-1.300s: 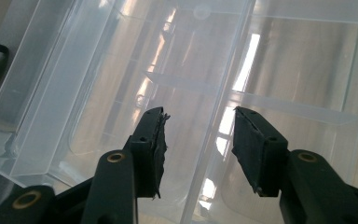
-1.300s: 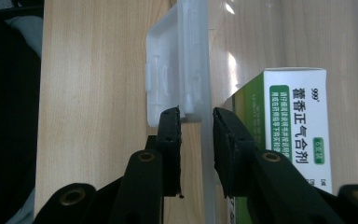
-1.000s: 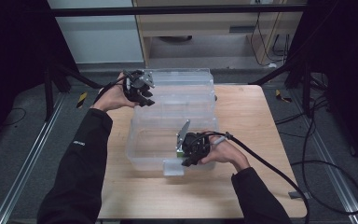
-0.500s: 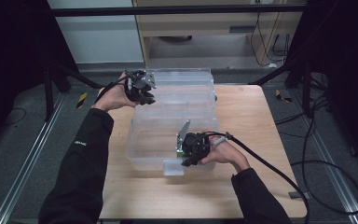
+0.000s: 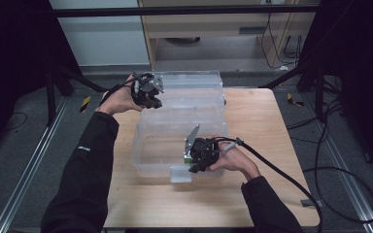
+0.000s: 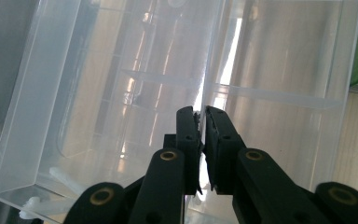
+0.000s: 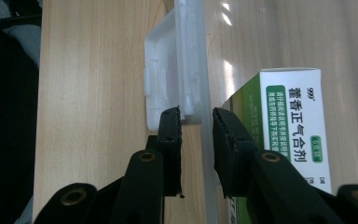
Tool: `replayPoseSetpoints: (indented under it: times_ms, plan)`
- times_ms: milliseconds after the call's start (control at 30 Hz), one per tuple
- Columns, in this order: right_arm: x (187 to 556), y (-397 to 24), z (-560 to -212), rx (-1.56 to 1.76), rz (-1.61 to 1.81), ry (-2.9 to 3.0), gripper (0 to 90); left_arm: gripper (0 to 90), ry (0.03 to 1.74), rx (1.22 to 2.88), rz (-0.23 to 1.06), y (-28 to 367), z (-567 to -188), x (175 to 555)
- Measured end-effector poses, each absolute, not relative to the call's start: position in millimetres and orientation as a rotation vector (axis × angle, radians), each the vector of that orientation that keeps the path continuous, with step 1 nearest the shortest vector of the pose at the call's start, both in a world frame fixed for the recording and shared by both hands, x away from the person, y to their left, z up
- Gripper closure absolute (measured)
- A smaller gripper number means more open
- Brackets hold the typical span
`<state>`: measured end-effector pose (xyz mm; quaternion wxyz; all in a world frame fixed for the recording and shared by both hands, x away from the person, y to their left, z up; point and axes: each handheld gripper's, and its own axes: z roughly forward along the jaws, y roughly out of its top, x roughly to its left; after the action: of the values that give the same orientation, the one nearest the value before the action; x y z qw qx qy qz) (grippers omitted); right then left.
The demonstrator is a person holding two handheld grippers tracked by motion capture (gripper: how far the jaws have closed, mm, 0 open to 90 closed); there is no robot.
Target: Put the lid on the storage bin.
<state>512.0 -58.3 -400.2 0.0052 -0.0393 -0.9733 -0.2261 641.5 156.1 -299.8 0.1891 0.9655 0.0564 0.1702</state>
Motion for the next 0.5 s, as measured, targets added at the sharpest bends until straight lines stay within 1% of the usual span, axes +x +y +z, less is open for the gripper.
replayPoseSetpoints:
  times_ms: [233, 500]
  plan:
    - [510, -58, -400, -0.119, -0.705, -3.06, 73.4, 86.2, 0.132, 2.727, 0.503, 153, -298, 636]
    - [510, -57, -400, -0.131, -0.698, -3.057, 73.3, 87.2, 0.111, 2.734, 0.498, 153, -294, 629]
